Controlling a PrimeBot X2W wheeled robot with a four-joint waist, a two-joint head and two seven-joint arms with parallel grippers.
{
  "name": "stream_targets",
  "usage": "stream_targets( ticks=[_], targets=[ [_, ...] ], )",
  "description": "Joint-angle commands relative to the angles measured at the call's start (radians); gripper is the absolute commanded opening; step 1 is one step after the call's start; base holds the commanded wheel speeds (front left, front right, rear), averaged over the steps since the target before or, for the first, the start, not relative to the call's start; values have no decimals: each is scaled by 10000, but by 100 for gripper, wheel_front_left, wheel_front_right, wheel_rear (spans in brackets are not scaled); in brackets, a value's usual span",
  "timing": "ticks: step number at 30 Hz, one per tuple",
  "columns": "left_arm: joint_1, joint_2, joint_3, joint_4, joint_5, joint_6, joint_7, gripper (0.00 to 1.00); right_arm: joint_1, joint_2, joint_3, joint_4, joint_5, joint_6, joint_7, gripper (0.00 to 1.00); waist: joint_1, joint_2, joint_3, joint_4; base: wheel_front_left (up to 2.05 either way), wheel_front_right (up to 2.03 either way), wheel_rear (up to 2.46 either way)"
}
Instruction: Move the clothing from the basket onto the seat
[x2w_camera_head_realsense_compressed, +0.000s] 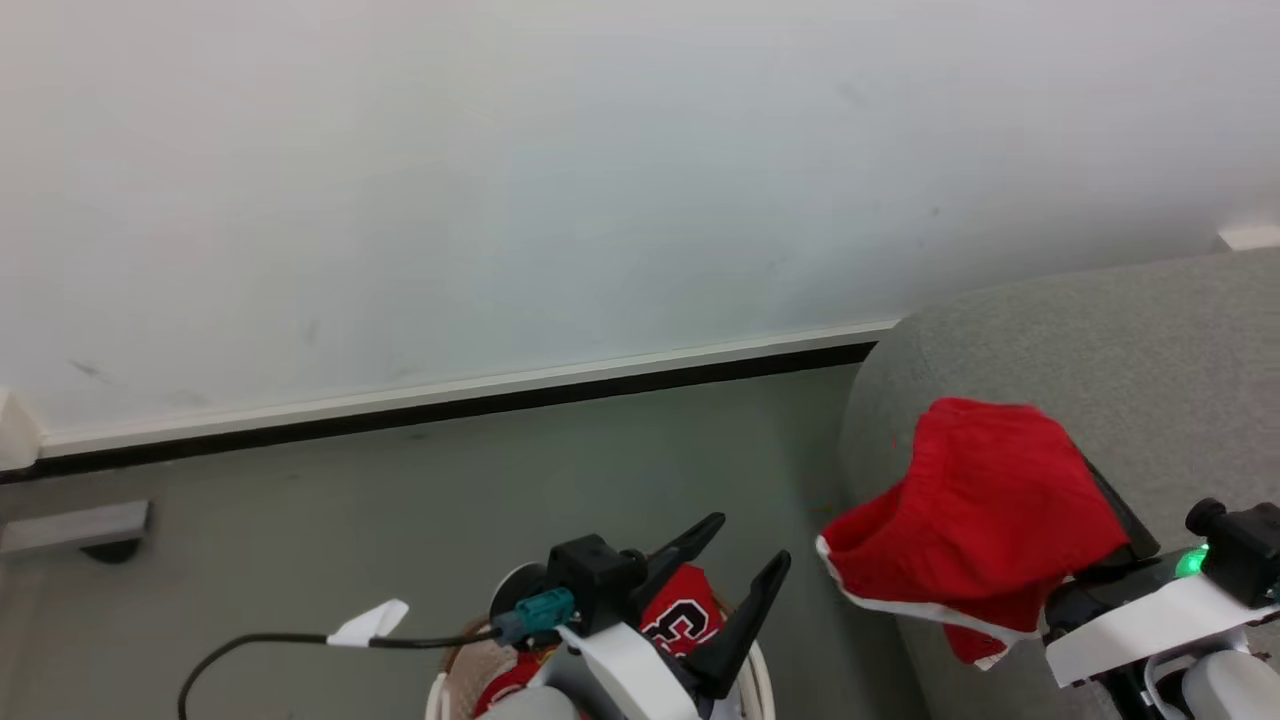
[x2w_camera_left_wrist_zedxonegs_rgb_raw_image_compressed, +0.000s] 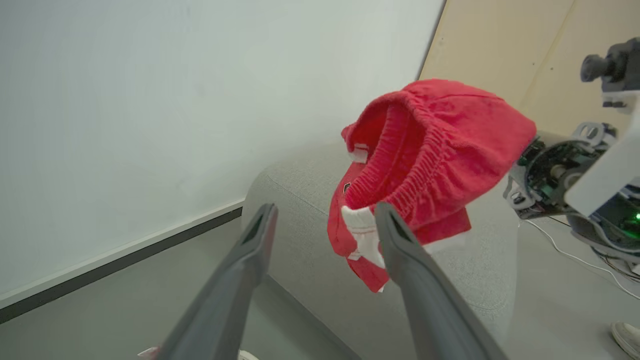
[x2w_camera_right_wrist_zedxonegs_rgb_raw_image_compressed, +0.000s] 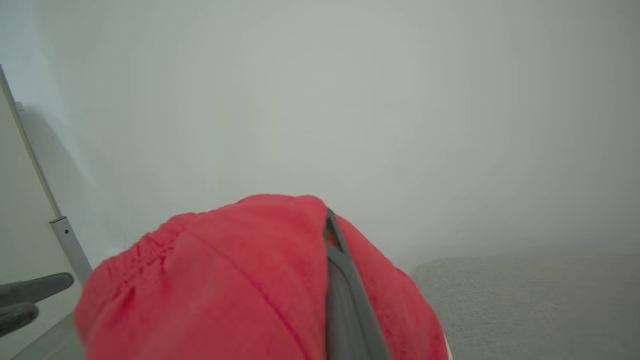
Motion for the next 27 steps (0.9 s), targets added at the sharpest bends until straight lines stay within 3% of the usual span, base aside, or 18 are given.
stream_targets(
  ticks=[1, 14, 21, 27],
  targets=[
    [158, -36, -17, 83, 160, -60, -63, 100, -36, -98, -151, -29, -35, -21, 4, 0, 0, -1, 68, -417, 0, 0, 0],
    [68, -541, 5, 190, 430, -385, -62, 100, 869, -488, -1166, -586, 67, -21, 4, 0, 0, -1, 283, -1810, 0, 0, 0],
    [-86, -674, -94, 36, 616, -503, -61, 100, 1146, -381, -1593, -867, 184, -21, 5, 0, 0, -1, 592, -1838, 0, 0, 0],
    [-1059, -675, -222, -256, 956, -625, 272, 100, 280, -84, -2575, -1046, -83, -21, 5, 0, 0, -1, 2078, -1422, 0, 0, 0]
  ],
)
